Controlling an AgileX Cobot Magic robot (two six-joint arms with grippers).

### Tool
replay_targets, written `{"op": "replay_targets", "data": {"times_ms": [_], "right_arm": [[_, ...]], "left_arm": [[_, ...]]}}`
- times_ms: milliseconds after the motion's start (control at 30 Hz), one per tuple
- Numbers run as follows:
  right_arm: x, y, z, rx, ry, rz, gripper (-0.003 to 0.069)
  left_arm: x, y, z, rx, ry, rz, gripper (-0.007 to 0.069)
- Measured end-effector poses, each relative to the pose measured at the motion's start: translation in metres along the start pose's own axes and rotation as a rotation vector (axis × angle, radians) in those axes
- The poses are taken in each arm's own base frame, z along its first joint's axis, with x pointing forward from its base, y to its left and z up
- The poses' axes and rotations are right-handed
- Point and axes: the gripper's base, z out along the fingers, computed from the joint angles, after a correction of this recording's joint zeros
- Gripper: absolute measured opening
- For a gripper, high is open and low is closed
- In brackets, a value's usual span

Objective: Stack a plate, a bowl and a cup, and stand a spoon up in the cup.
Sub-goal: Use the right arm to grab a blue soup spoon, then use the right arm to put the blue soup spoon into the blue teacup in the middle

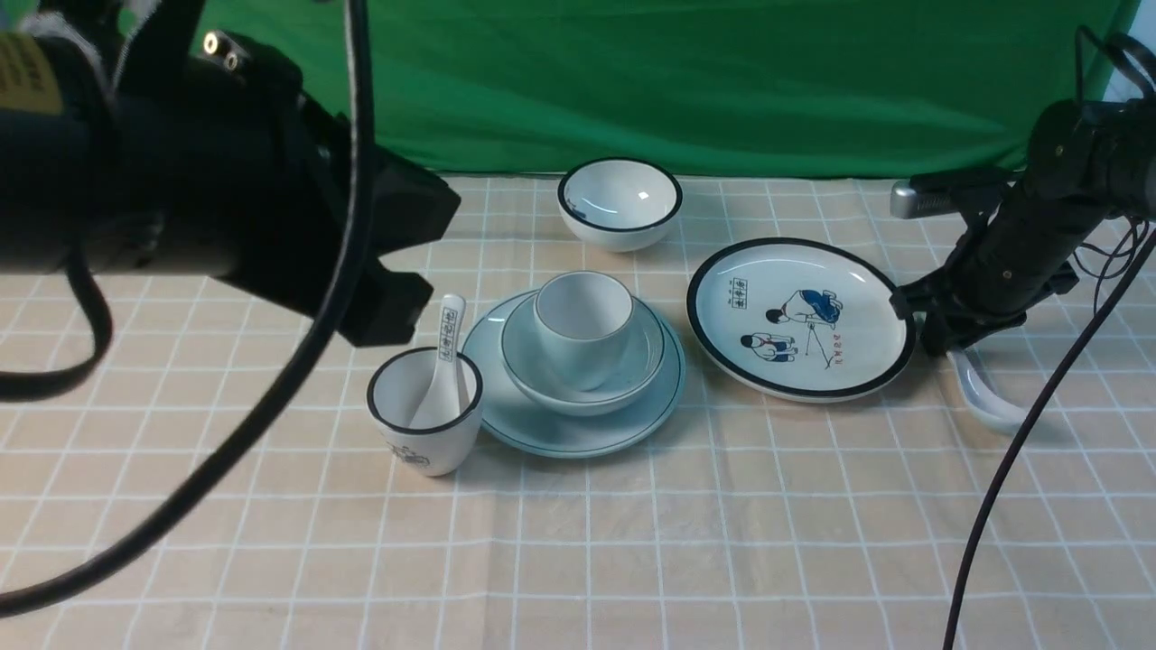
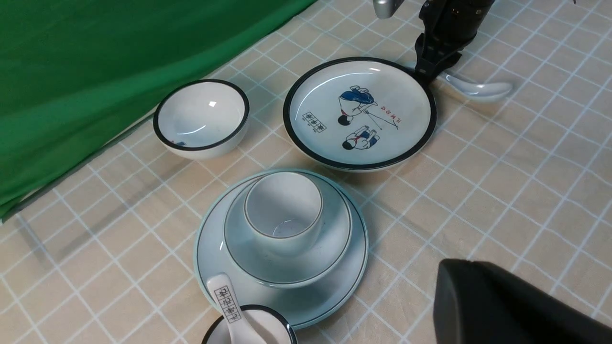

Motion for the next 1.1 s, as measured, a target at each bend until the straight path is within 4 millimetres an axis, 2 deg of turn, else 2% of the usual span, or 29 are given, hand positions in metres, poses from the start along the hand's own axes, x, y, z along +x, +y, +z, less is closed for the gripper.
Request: {"op": "replay_targets", "data": {"times_ms": [133, 200, 267, 300, 333, 367, 467, 600, 667, 733, 833, 933, 1100], "right_arm": [[0.004, 0.001, -0.009, -0.006, 0.029, -0.007, 0.0172], [0.008, 0.005, -0.037, -0.025, 0.009, -0.002, 0.0172], [0.013, 0.016, -0.077, -0.062, -0.084, -0.001, 0.0172], [0.014, 0.017, -0.081, -0.065, -0.096, -0.002, 0.0172], [0.020, 0.031, -0.106, -0.088, -0.187, -0.016, 0.0172], [0.025, 0.043, -0.118, -0.106, -0.249, -0.024, 0.0172], [0.047, 0.102, -0.146, -0.188, -0.545, -0.086, 0.0173], [0.077, 0.176, -0.144, -0.197, -0.893, -0.162, 0.0173], [0.086, 0.195, -0.141, -0.184, -1.019, -0.175, 0.0173], [0.093, 0.223, -0.140, -0.204, -1.186, -0.205, 0.0173], [0.089, 0.244, -0.133, -0.251, -1.317, -0.259, 0.0173], [0.074, 0.256, -0.116, -0.312, -1.363, -0.250, 0.0173], [0.044, 0.258, -0.090, -0.398, -1.349, -0.186, 0.0173]], "left_arm": [[0.001, 0.000, 0.000, 0.004, 0.011, -0.009, 0.0001], [0.002, -0.001, -0.002, 0.005, 0.020, -0.007, 0.0001], [0.003, -0.001, -0.007, -0.002, 0.015, 0.001, 0.0001], [0.003, -0.001, -0.007, -0.003, 0.014, 0.001, 0.0001], [0.002, -0.001, -0.010, -0.009, 0.008, 0.007, 0.0001], [0.002, -0.001, -0.011, -0.013, 0.005, 0.011, 0.0001], [0.002, 0.000, -0.014, -0.023, 0.001, 0.020, 0.0001], [0.002, 0.000, -0.014, -0.025, 0.001, 0.023, 0.0001], [0.002, 0.000, -0.014, -0.025, 0.001, 0.023, 0.0001], [0.002, 0.000, -0.014, -0.026, 0.001, 0.023, 0.0001], [0.002, 0.000, -0.014, -0.026, 0.001, 0.023, 0.0001], [0.002, 0.000, -0.014, -0.026, 0.001, 0.023, 0.0001], [0.002, 0.000, -0.014, -0.026, 0.001, 0.023, 0.0001]]}}
